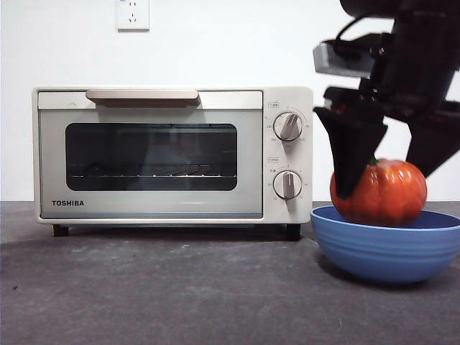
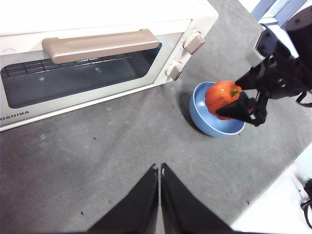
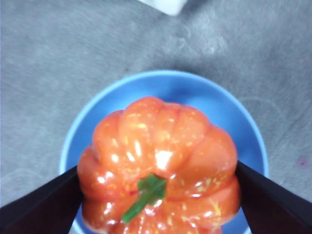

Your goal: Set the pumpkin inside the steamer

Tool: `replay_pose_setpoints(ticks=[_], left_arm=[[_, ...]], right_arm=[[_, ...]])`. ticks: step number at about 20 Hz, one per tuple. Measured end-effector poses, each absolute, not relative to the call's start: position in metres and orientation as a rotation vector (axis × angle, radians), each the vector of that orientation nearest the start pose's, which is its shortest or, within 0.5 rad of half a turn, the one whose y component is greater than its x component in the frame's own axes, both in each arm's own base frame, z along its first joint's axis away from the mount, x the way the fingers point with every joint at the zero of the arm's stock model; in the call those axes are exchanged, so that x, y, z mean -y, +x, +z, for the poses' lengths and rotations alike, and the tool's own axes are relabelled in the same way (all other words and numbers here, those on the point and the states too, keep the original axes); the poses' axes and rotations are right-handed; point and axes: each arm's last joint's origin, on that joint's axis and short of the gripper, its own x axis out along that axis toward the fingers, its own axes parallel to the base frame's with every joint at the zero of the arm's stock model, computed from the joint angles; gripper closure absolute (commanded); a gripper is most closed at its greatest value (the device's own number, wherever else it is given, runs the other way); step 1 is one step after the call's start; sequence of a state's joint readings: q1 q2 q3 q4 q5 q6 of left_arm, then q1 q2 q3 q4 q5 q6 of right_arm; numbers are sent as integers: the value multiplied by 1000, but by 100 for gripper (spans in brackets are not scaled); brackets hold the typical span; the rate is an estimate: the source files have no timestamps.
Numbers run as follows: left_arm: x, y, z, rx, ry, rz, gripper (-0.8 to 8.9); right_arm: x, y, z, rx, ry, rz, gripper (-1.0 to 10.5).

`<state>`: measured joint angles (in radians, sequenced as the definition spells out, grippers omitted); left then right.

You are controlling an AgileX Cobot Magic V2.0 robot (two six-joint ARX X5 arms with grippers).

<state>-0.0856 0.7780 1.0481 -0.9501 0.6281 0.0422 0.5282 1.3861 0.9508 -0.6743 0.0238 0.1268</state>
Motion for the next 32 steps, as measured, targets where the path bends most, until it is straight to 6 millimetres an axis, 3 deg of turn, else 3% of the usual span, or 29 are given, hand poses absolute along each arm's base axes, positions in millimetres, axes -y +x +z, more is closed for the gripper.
replay_pose_setpoints(ticks=[10, 16, 25, 27, 32], left_arm=[[27, 121, 355, -654, -147, -699, 805], [27, 121, 355, -654, -147, -699, 805], [27, 121, 355, -653, -147, -699, 805], [28, 122, 355, -646, -145, -700, 805], [32, 132, 359, -589, -135, -716, 805]], right_arm=[[-131, 228, 205, -1102, -176, 397, 532], [-132, 229, 204, -1103, -176, 397, 456], [-131, 228, 205, -1103, -176, 397, 452], [-129, 225, 216, -1072, -167, 402, 453], [-121, 211, 273, -909, -119, 427, 453]])
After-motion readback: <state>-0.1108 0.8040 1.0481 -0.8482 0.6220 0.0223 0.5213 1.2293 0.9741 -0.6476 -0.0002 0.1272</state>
